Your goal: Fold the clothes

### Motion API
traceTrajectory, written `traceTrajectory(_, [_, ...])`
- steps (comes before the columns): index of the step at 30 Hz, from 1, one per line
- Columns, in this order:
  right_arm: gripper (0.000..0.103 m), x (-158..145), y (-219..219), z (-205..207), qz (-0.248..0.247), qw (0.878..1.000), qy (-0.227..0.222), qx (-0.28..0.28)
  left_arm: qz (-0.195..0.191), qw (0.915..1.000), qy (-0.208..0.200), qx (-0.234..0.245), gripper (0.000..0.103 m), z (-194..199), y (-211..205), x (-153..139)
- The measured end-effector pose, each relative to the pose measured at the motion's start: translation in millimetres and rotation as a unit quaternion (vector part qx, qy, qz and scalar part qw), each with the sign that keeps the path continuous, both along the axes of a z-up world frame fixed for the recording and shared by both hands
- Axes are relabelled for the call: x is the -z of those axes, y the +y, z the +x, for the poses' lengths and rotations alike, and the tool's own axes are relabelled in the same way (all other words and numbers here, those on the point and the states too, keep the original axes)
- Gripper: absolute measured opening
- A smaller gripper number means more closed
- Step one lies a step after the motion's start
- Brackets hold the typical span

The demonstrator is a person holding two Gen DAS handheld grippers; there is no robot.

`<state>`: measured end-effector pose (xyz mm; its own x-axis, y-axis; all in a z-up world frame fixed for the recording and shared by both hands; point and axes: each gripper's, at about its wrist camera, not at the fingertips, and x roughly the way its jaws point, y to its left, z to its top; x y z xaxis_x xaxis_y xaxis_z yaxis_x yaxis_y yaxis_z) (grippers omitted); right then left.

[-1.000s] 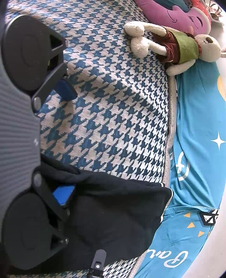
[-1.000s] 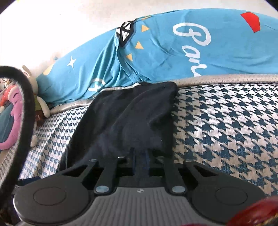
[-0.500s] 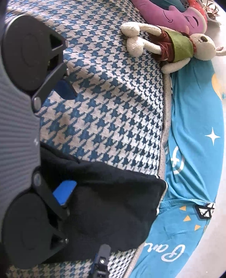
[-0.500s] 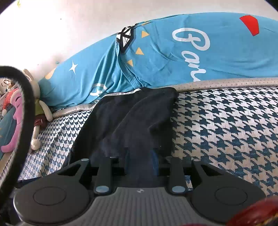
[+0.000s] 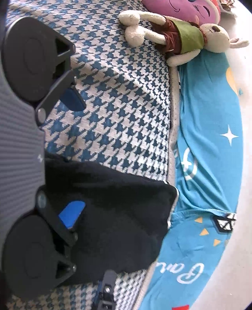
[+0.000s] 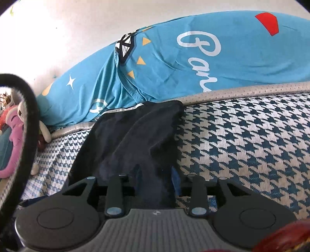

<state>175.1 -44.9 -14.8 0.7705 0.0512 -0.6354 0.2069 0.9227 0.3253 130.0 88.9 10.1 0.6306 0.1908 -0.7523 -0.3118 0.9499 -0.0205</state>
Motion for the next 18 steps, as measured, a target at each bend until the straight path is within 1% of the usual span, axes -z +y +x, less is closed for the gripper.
traceTrajectory(5, [0.033, 8, -5, 3, -0.009, 1.0, 0.01, 0.011, -0.02, 0.9997, 0.008, -0.011, 0.103, 5, 8, 6])
traceTrajectory(8, [0.032, 7, -6, 4, -0.015, 1.0, 0.011, 0.012, -0.03, 0.9993, 0.012, -0.02, 0.103, 6, 11, 7])
traceTrajectory(13, [0.032, 8, -9, 3, -0.012, 1.0, 0.01, 0.006, -0.029, 0.9994, 0.01, -0.018, 0.103, 6, 14, 8])
traceTrajectory(18, [0.033, 9, -11, 2, 0.003, 1.0, 0.009, 0.008, -0.034, 0.9992, 0.01, -0.018, 0.103, 7, 15, 8])
